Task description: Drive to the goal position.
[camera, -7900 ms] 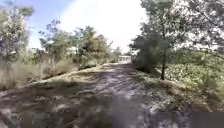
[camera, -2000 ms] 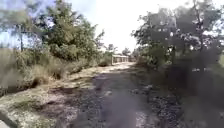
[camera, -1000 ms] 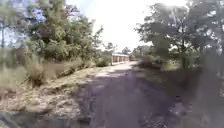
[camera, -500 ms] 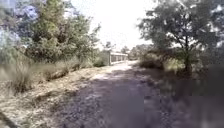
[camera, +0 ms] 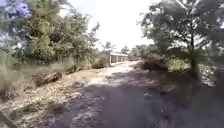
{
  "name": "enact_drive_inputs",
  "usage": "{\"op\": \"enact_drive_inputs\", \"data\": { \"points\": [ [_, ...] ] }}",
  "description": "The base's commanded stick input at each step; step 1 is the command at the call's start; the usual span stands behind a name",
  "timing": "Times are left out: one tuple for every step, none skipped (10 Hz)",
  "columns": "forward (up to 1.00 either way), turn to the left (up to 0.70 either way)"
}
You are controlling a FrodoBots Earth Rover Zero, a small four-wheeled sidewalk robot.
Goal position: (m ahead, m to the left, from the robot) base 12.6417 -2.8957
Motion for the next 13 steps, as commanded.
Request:
{"op": "enact_drive_inputs", "data": {
  "points": [
    [0.85,0.0],
    [0.85,0.0],
    [0.85,0.0],
    [0.85,0.0],
    [0.85,0.0],
    [0.85,0.0],
    [0.85,0.0],
    [0.85,0.0],
    [0.85,0.0],
    [0.85,0.0],
    [0.85,0.0],
    [0.85,0.0],
    [0.85,0.0]
  ]
}}
